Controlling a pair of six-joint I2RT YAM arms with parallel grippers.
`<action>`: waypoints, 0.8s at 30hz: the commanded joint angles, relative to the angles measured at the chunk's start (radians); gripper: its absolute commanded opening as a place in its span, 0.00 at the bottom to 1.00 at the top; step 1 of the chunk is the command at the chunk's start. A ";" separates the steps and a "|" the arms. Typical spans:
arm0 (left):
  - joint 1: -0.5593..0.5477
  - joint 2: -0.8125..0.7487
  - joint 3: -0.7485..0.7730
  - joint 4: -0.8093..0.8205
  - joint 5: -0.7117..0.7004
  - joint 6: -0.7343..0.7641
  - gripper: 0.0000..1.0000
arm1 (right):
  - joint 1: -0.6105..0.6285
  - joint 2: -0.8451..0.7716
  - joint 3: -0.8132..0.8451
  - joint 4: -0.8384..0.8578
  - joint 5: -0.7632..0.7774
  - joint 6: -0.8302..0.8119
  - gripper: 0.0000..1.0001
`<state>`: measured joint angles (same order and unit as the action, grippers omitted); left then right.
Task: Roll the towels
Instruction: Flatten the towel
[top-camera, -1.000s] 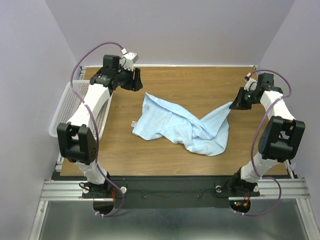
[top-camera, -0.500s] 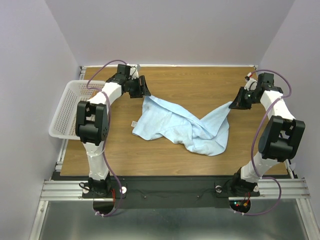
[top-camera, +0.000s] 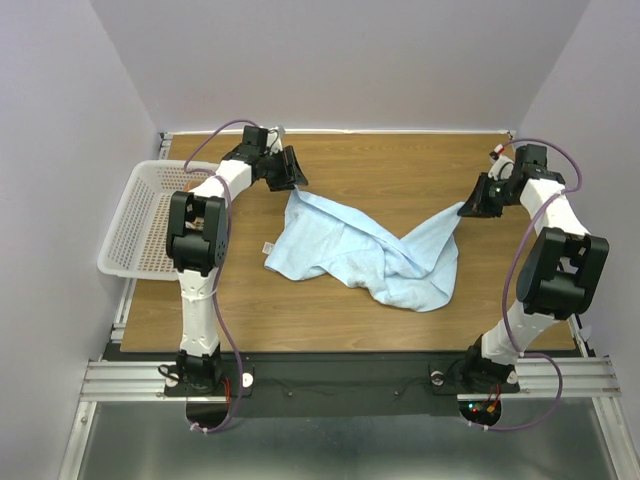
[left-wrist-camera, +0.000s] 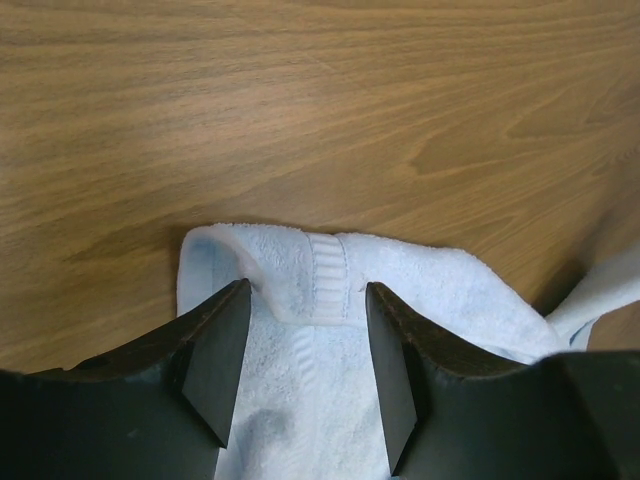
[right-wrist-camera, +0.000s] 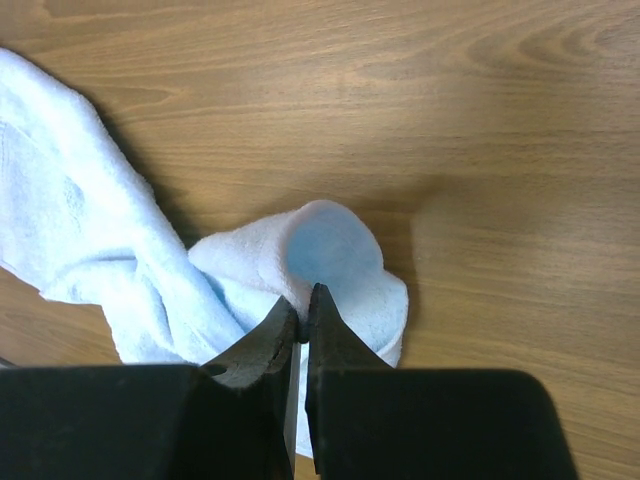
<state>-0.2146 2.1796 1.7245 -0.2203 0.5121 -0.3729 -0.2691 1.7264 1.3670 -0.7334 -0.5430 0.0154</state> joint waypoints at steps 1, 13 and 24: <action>0.007 -0.004 0.044 -0.013 0.011 -0.001 0.60 | -0.015 0.010 0.046 0.000 -0.006 -0.006 0.01; 0.024 -0.037 -0.013 -0.044 -0.029 0.029 0.61 | -0.016 0.021 0.044 -0.001 -0.009 -0.008 0.01; 0.026 0.028 0.064 -0.053 -0.012 0.025 0.57 | -0.018 0.029 0.046 -0.003 -0.006 -0.006 0.01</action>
<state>-0.1940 2.1929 1.7298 -0.2634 0.4782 -0.3527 -0.2756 1.7611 1.3682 -0.7338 -0.5430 0.0154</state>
